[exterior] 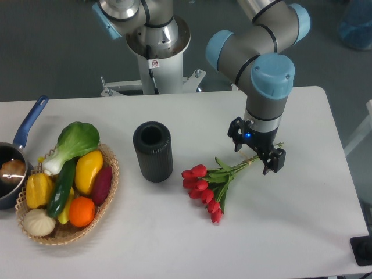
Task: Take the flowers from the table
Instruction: 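Lower the open gripper onto the tulip stems and close it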
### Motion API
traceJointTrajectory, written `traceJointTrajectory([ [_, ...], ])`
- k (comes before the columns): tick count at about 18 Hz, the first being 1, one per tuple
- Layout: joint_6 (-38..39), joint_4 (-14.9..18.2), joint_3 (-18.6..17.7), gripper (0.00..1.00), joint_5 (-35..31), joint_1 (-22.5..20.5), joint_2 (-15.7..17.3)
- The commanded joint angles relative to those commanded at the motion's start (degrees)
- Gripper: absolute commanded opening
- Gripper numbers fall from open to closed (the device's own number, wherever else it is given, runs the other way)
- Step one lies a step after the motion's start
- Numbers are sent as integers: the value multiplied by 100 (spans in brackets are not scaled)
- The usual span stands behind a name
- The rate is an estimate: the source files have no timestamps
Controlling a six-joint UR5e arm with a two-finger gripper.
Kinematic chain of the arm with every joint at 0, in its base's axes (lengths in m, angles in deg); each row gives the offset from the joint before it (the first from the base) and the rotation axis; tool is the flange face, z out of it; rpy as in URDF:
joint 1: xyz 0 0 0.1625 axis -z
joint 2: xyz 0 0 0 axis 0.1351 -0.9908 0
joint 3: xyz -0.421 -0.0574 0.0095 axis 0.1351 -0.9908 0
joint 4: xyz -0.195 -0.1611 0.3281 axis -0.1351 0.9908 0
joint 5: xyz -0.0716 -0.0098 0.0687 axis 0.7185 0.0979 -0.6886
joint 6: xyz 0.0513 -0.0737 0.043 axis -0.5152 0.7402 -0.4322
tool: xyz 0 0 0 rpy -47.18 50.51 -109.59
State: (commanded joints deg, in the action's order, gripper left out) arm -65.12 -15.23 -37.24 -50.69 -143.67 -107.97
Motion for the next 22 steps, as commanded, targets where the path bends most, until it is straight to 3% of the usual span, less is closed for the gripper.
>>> traceJointTrajectory([
  [5,0,-9,-35,100,114,26,-9],
  [6,0,-17,-140,100,149,26,-44],
  [9,9,-517,-596,100,158,26,-53],
  [11,18,-580,-843,100,158,35,-53],
  [19,-88,-650,-923,100,167,9,-412],
  [21,-88,-1140,-940,100,167,44,-614],
  [22,-88,-1221,-958,100,167,70,-659],
])
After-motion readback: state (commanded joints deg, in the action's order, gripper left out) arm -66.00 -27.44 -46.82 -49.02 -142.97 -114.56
